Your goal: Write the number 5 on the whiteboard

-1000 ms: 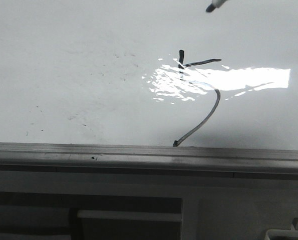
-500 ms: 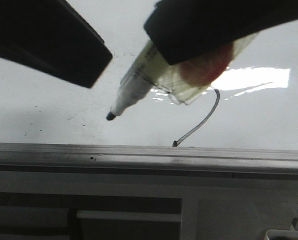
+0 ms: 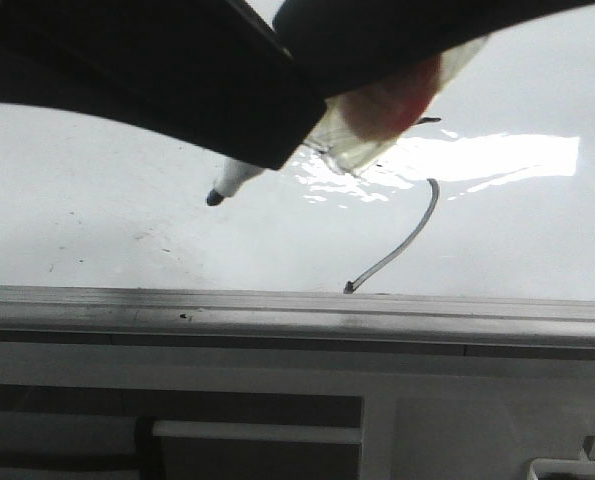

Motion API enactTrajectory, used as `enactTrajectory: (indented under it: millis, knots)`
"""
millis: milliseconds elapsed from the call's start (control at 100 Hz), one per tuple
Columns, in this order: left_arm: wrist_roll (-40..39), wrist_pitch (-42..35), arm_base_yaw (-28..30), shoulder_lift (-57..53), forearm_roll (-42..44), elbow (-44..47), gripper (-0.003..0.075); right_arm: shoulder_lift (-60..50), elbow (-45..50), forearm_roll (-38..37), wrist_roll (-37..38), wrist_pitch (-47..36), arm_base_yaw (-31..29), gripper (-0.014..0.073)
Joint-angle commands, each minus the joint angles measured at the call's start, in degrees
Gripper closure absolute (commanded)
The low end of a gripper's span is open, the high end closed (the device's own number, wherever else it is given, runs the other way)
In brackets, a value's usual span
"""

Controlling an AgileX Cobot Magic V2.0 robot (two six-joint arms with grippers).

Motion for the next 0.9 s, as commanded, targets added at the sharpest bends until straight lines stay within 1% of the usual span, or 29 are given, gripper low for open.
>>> enactTrajectory:
  millis: [0,170,220,450,520,570,590,620,640,690,710,720,760,790,830,890]
  knots:
    - [-0.16,-2.77,-0.44,0.31,-2.58,-2.19,0.0544,-0.41,-1.73,1.16,-0.70,-3.92,0.49,0.0637]
    - [-0.16,-0.68,-0.44,2.38,-2.58,-2.19,0.0706,-0.41,-1.73,1.16,-0.70,-4.06,2.46,0.0637]
    - [-0.16,-0.68,-0.44,2.66,-2.58,-2.19,0.0741,-0.41,-1.73,1.16,-0.70,-4.29,2.68,0.0637]
    - [-0.16,-0.68,-0.44,2.74,-2.58,-2.19,0.0741,-0.41,-1.73,1.16,-0.70,-4.45,2.68,0.0636]
    - [-0.16,-0.68,-0.44,2.74,-2.58,-2.19,0.0741,-0.41,-1.73,1.16,-0.70,-4.45,2.68,0.0614]
    - [-0.16,-0.68,-0.44,2.74,-2.58,-2.19,0.0741,-0.41,-1.73,1.16,-0.70,-4.45,2.68,0.0557]
    - [-0.16,-0.68,-0.44,2.74,-2.58,-2.19,0.0741,-0.41,-1.73,1.16,-0.70,-4.45,2.68,0.0520]
    - [-0.16,-0.68,-0.44,2.74,-2.58,-2.19,0.0741,-0.41,-1.73,1.16,-0.70,-4.59,2.68,0.0445]
    - [-0.16,-0.68,-0.44,2.74,-2.58,-2.19,0.0741,-0.41,-1.73,1.16,-0.70,-4.75,2.68,0.0412]
    - [-0.16,-0.68,-0.44,2.74,-2.58,-2.19,0.0741,-0.41,-1.73,1.16,-0.70,-5.46,2.68,0.0269]
    - [-0.16,-0.68,-0.44,2.74,-2.58,-2.19,0.0741,-0.52,-1.73,1.16,-0.70,-5.71,2.68,0.0235]
    - [-0.16,-0.68,-0.44,2.74,-2.58,-2.19,0.0741,-0.53,-1.73,1.16,-0.70,-5.99,2.68,0.0202]
    - [-0.16,-0.68,-0.32,2.74,-2.58,-2.19,0.0741,-1.15,-1.73,1.16,-0.70,-7.01,2.68,0.0116]
    - [-0.16,-0.68,-0.21,2.74,-2.58,-2.19,0.0741,-1.73,-1.73,1.16,-0.70,-7.95,2.68,0.0074]
    - [-0.59,-0.68,-0.21,2.74,-2.58,-2.19,0.0741,-2.77,-1.73,1.16,-0.70,-9.41,2.42,0.0039]
    - [-1.58,-0.68,-0.21,2.74,-2.58,-2.19,0.0741,-4.44,-1.73,1.16,-0.70,-11.12,1.56,0.0039]
